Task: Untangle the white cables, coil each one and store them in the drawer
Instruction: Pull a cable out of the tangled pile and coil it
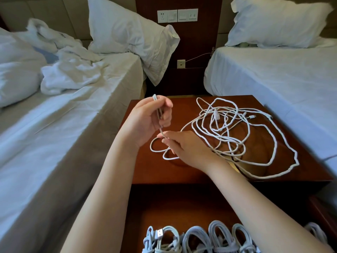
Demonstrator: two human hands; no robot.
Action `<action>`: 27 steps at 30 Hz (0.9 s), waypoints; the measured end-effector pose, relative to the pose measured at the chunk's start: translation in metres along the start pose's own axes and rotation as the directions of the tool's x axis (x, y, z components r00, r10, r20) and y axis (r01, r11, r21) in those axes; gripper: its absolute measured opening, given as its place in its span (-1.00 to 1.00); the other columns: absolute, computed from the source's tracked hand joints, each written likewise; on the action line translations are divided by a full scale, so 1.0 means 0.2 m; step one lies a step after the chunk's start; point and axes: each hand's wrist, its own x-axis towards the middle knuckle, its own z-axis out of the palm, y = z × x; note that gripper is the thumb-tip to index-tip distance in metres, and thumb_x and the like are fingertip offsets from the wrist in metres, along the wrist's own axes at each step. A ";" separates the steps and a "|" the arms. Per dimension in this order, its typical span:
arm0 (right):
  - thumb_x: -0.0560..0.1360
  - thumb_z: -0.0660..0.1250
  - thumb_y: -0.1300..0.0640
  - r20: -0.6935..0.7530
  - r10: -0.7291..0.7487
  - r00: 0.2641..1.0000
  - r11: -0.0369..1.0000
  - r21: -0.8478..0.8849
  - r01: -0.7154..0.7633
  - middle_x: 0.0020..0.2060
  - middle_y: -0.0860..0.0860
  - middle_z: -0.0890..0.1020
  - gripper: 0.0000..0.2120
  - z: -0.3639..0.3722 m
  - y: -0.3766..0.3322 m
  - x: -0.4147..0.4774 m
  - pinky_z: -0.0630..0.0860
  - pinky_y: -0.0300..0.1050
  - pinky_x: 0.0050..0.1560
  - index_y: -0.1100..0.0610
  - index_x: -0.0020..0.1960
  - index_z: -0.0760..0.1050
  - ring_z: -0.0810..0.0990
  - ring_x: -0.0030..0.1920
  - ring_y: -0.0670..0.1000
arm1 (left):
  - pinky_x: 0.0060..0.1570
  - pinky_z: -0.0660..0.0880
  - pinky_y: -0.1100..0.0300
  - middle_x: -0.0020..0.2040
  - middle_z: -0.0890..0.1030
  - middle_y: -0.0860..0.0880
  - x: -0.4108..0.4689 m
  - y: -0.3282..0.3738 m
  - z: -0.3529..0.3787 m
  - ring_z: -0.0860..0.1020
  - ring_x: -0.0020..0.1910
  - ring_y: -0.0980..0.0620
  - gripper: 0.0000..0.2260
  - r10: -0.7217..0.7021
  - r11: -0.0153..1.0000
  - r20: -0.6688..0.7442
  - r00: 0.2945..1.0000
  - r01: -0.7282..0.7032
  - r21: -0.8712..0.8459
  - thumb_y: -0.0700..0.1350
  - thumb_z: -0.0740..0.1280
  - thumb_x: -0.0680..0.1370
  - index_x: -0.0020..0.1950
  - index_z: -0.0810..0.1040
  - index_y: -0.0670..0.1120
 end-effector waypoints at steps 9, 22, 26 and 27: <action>0.61 0.24 -0.02 0.174 0.123 0.977 0.981 -0.173 -0.092 -0.47 -0.10 0.40 -0.69 -0.03 -0.01 0.00 0.18 -0.40 -0.35 0.12 -0.24 0.42 0.37 -0.43 -0.09 | -0.36 0.39 0.23 -0.36 0.52 -0.05 0.05 -0.05 -0.10 0.44 -0.42 0.03 -0.73 0.373 0.896 -0.502 0.781 -0.162 0.414 -0.19 0.09 0.62 -0.19 0.50 -0.10; 0.57 0.30 0.13 -0.178 -0.033 0.984 0.978 -0.207 -0.004 -0.44 -0.18 0.41 -0.85 -0.14 0.06 0.02 0.25 -0.28 -0.18 0.12 -0.17 0.52 0.39 -0.36 -0.14 | -0.35 0.42 0.34 -0.48 0.53 0.02 0.03 -0.16 -0.11 0.49 -0.54 0.17 -0.60 0.196 0.459 -0.387 0.901 0.264 0.848 -0.08 0.13 0.66 -0.36 0.45 -0.10; 0.54 0.29 0.10 -0.303 -0.185 0.935 0.940 -0.332 0.079 -0.37 -0.05 0.56 -0.83 -0.14 0.08 0.04 0.39 -0.06 -0.07 0.16 -0.16 0.56 0.48 -0.30 -0.01 | -0.40 0.34 0.29 -0.44 0.45 0.01 0.04 -0.18 -0.09 0.43 -0.42 0.07 -0.57 0.085 0.441 -0.368 0.926 0.296 0.847 -0.09 0.16 0.65 -0.45 0.40 -0.07; 0.53 0.30 0.11 -0.326 -0.218 0.920 0.928 -0.361 0.092 -0.36 -0.04 0.57 -0.84 -0.15 0.08 0.04 0.39 -0.06 -0.08 0.16 -0.17 0.56 0.49 -0.29 0.00 | -0.38 0.34 0.23 -0.45 0.44 0.01 0.04 -0.18 -0.09 0.42 -0.43 0.05 -0.56 0.052 0.469 -0.365 0.930 0.300 0.831 -0.08 0.17 0.64 -0.45 0.39 -0.07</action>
